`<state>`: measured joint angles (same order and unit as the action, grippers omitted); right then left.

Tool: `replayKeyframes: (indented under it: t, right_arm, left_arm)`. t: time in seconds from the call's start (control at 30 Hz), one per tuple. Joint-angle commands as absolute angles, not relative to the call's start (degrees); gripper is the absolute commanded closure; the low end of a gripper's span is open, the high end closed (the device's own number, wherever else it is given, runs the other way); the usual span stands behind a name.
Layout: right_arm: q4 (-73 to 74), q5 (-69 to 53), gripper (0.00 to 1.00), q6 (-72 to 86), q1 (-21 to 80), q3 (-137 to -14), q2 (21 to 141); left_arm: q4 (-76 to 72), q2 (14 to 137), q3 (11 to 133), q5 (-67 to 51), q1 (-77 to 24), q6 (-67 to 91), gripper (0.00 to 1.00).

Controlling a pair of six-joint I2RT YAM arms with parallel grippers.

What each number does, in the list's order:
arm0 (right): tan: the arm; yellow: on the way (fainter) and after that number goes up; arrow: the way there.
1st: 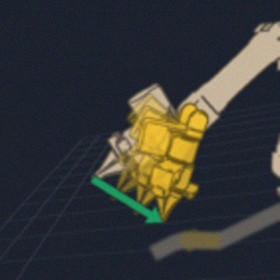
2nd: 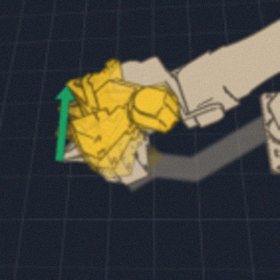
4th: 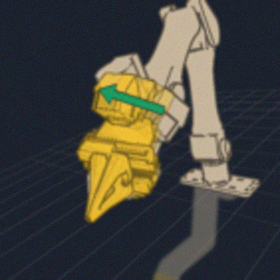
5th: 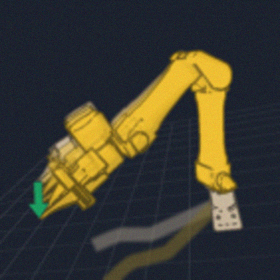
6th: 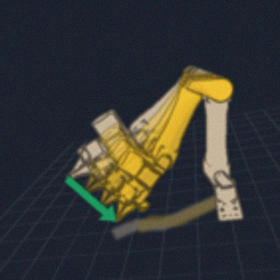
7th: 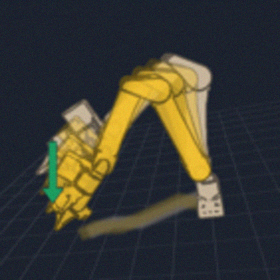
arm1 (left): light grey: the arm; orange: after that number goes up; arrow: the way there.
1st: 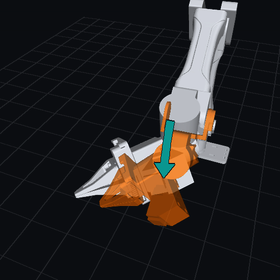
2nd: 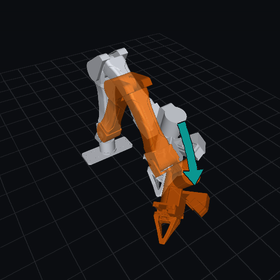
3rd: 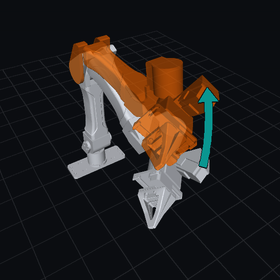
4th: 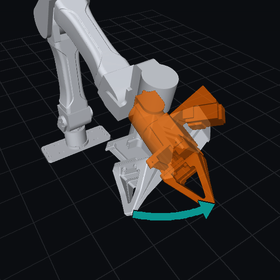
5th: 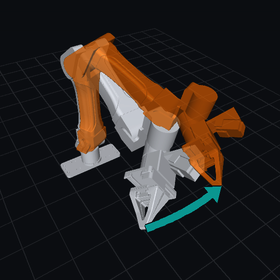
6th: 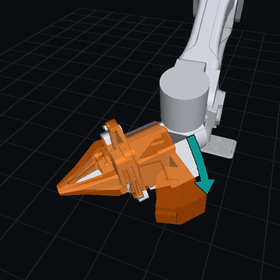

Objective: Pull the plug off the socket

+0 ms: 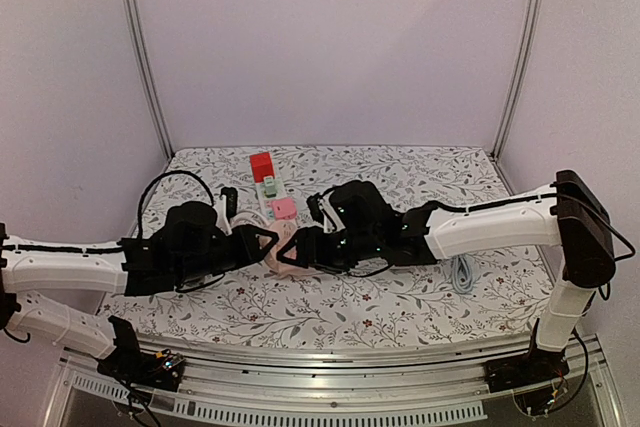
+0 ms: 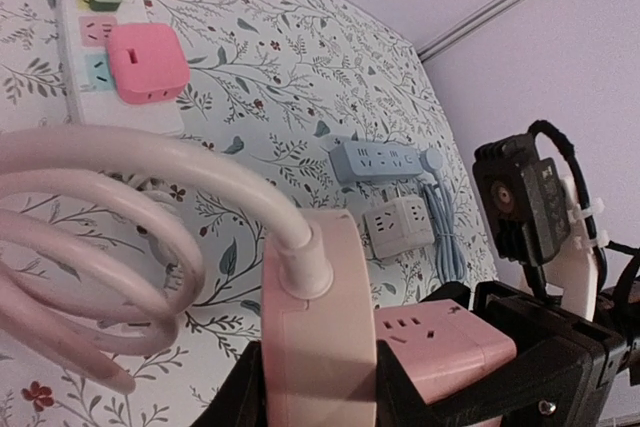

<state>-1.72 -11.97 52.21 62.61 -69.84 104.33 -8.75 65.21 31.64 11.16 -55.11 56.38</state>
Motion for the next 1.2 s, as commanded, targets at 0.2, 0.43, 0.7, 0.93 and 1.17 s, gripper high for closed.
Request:
replayKeyframes:
  t: [0.2, 0.43, 0.7, 0.93, 1.17]
  right_arm:
    - [-14.9, -18.5, 0.70, 53.6, 62.7, -68.0, 102.5]
    - [-12.9, -16.1, 0.70, 53.8, 62.7, -67.6, 101.8]
    - [-5.0, -12.5, 0.73, 54.0, 62.7, -69.7, 102.0]
    - [-3.0, -12.0, 0.73, 54.1, 62.7, -70.8, 103.2]
    - [0.7, -9.3, 0.73, 53.7, 62.7, -71.7, 103.0]
  left_arm:
    - [-22.1, 62.9, 32.1, 2.5, -56.8, 54.5, 1.00]
    - [-18.4, 62.8, 33.3, 4.8, -57.1, 53.9, 1.00]
    - [-4.2, 63.6, 38.8, 13.9, -59.7, 50.4, 1.00]
    - [6.1, 66.1, 44.0, 20.9, -62.9, 47.8, 1.00]
    - [10.0, 69.3, 47.8, 24.7, -65.5, 45.9, 1.00]
